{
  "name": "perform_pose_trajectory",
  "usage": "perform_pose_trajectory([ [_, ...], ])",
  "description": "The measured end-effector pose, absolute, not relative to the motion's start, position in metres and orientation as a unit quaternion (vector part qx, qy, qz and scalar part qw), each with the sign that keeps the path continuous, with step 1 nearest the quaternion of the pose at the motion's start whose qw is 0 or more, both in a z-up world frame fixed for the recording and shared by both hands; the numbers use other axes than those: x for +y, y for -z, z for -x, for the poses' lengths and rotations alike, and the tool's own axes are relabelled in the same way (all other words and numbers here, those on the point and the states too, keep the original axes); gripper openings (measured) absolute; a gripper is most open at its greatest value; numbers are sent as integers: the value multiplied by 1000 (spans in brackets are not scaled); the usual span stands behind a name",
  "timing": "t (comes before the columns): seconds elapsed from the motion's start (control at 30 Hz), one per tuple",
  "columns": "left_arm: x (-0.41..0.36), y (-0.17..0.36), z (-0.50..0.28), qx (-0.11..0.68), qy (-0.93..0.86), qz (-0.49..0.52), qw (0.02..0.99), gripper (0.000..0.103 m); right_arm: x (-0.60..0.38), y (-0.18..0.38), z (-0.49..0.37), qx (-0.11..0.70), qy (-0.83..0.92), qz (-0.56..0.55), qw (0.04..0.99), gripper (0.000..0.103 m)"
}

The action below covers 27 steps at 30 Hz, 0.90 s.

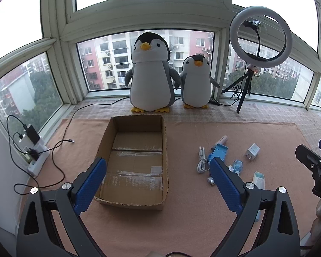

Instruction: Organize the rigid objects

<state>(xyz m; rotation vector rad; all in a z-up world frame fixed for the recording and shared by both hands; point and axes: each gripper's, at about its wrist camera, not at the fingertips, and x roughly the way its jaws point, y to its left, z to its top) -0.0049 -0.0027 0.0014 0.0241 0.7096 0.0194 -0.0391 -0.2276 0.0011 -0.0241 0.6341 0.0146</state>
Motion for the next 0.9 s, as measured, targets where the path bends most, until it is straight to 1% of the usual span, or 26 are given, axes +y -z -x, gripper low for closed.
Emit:
perform_pose_trajectory([
  [0.9,2,5,-1,355,-12,-13,935,97,-227,5,37,320,-6,13,947,103],
])
